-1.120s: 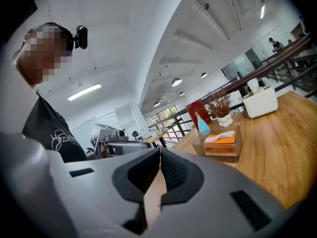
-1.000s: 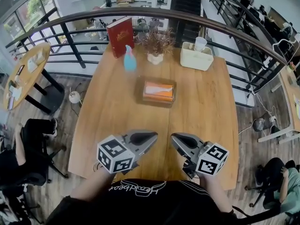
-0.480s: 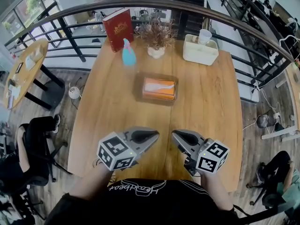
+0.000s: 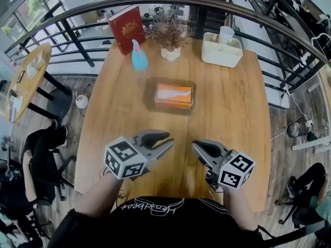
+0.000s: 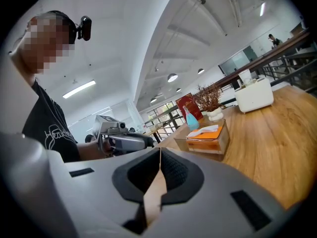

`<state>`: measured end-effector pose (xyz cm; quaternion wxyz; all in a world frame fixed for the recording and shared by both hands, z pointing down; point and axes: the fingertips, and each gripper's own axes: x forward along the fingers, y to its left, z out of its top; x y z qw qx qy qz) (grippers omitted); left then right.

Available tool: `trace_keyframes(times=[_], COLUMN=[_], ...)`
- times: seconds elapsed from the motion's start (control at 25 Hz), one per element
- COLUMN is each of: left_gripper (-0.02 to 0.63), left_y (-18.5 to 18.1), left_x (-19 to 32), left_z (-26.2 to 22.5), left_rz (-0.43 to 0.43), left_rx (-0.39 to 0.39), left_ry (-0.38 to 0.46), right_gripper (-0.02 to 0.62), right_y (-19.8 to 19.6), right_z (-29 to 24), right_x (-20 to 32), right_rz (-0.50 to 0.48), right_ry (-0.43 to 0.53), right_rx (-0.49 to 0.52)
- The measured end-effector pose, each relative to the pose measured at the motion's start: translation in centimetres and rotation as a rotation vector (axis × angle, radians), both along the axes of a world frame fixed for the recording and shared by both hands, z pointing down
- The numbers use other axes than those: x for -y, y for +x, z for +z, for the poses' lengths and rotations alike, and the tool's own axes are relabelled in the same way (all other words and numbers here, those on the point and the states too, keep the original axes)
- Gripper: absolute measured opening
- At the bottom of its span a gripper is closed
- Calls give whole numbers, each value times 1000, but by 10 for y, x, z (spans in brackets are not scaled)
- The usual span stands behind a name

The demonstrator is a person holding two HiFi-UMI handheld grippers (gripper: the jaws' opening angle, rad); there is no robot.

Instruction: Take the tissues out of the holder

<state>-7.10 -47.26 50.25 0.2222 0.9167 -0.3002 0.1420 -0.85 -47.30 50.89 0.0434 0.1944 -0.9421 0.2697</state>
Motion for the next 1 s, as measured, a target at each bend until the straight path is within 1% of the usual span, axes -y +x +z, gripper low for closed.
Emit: trace_keyframes(times=[0.12, 0.32, 0.48, 0.76, 1.0], left_gripper=[107, 206, 242, 282, 317], left_y=[0, 2, -3, -3, -9], left_x=[15, 39, 65, 111, 155], left_z=[-1, -4, 0, 12, 28], left_rz=[4, 26, 46, 155, 212], left_rx=[14, 47, 107, 272, 439], left_ry=[5, 27, 40, 60, 95], right_gripper=[18, 18, 18, 18, 18], right_y=[0, -5, -9, -9, -6], right_z=[3, -4, -4, 10, 28], right_x=[4, 1, 5, 5, 7], right_rz=[-12, -85, -102, -115, -108], right_ry=[-3, 31, 41, 1, -38], right_rx=[7, 60, 68, 69, 65])
